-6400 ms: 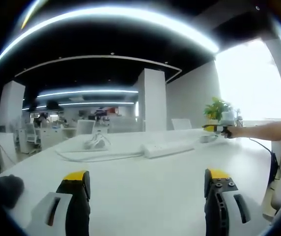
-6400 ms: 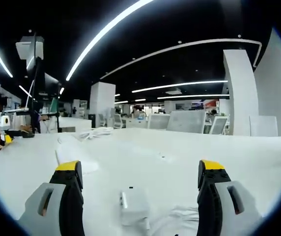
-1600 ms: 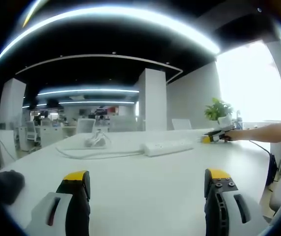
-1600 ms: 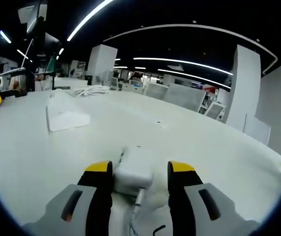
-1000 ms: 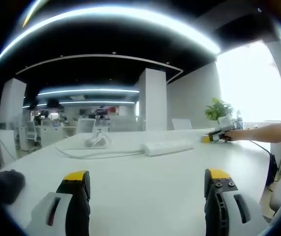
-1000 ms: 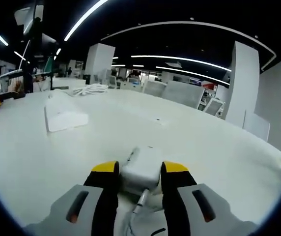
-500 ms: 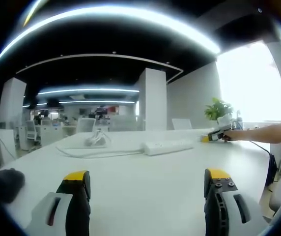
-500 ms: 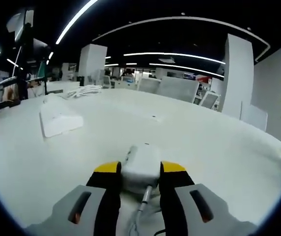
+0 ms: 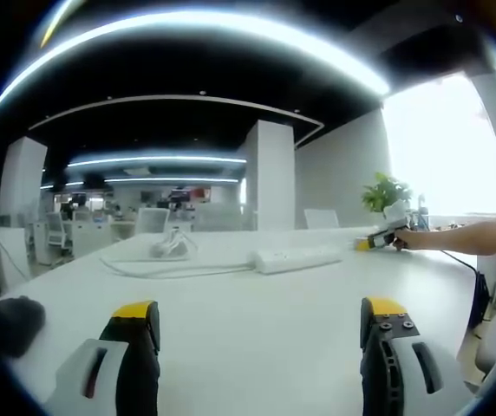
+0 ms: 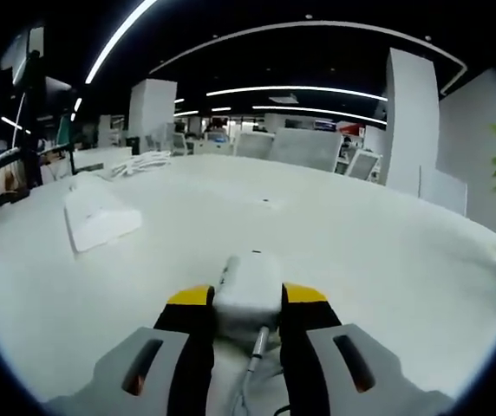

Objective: Straighten the power strip on the desk, plug the charger into it

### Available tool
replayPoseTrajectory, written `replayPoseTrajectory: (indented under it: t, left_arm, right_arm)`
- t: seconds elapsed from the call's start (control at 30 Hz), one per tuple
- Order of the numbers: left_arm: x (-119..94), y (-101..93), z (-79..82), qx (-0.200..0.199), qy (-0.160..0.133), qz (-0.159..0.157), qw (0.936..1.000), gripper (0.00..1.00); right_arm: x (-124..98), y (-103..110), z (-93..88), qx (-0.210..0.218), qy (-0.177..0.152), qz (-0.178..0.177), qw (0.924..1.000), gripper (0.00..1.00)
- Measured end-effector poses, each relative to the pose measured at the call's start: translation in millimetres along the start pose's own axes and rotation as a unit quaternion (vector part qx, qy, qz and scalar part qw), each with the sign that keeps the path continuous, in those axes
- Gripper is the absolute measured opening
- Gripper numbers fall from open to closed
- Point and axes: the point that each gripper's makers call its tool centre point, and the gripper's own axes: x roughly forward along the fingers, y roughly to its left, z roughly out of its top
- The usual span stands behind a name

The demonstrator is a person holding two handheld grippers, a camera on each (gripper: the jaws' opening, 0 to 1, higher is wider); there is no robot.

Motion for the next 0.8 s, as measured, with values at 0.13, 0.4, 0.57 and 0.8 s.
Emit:
replayPoseTrajectory:
  t: [0.13, 0.4, 0.57, 0.8]
  left_arm:
    - [0, 0.2, 0.6, 0.001, 0.001, 0.000, 1.0000, 0.99]
    - [-1, 1.0, 0.2, -0.001, 0.001, 0.002, 1.0000, 0.99]
    - [-3, 0.3, 0.9, -0.001, -0.001, 0.000, 1.0000, 0.99]
    - [-2, 0.6, 1.1, 0.000, -0.001, -0.001, 1.0000, 0.99]
  right_arm:
    - [-1, -2, -0.4, 0.007, 0.002, -0.008, 0.9999, 0.27]
    - [-11, -6, 5.3, 0.034, -0.014, -0.009, 0.9993, 0.27]
    - [-18, -7, 8.0, 0.043, -0.020, -0.013, 0.9988, 0.27]
    - [-26, -3, 15.1, 0.042, -0.024, -0.019, 0.9986, 0.27]
